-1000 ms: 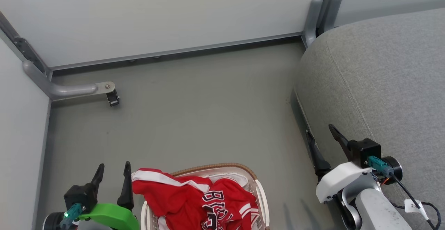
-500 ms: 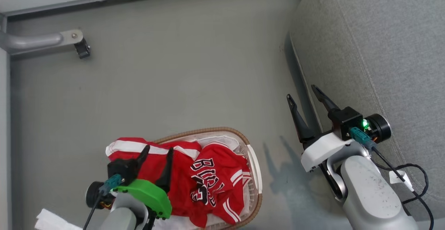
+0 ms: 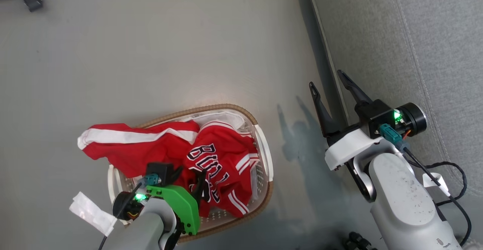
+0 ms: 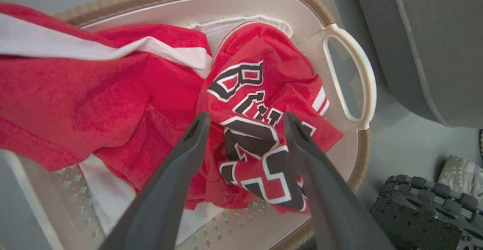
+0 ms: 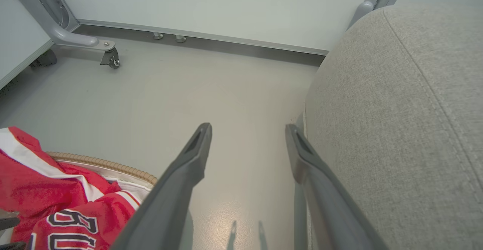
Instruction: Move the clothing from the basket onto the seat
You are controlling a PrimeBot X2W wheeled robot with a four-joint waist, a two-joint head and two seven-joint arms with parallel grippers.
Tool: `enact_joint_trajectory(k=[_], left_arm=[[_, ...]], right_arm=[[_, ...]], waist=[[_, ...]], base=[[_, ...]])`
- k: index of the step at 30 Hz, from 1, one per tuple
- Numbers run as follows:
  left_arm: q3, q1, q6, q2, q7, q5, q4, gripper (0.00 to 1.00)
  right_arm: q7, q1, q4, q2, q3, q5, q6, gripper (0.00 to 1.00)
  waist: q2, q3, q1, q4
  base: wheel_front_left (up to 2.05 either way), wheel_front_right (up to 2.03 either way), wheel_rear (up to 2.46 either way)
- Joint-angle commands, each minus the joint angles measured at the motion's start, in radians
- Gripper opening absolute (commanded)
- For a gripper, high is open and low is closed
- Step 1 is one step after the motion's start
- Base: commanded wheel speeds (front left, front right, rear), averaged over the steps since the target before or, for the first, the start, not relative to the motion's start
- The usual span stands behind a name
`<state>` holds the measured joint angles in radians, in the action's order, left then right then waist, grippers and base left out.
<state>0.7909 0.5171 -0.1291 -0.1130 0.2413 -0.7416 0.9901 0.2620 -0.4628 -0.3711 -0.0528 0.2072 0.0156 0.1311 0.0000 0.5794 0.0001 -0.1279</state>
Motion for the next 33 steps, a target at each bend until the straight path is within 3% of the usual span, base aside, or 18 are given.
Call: enact_joint_trajectory(k=[1, 14, 33], left_arm=[[0.017, 0.034, -0.003, -0.01, -0.008, -0.024, 0.012, 1.0], [0.153, 0.155, -0.003, -0.045, -0.031, -0.179, 0.113, 1.0], [0.351, 0.282, -0.003, -0.126, 0.02, -0.283, 0.027, 1.0]], right_arm=[[0.004, -0.012, 0.006, -0.001, -0.002, -0.006, -0.001, 1.0], [0.004, -0.031, 0.041, 0.001, 0.001, 0.04, -0.001, 1.0], [0.003, -0.034, 0.089, 0.001, 0.015, 0.101, -0.001, 1.0]], waist=[[0.0, 0.076, -0.0001, -0.041], [0.0, 0.178, -0.0001, -0.073], [0.0, 0.307, -0.0001, -0.107]], base=[[0.0, 0.0, 0.0], [0.0, 0.0, 0.0], [0.0, 0.0, 0.0]])
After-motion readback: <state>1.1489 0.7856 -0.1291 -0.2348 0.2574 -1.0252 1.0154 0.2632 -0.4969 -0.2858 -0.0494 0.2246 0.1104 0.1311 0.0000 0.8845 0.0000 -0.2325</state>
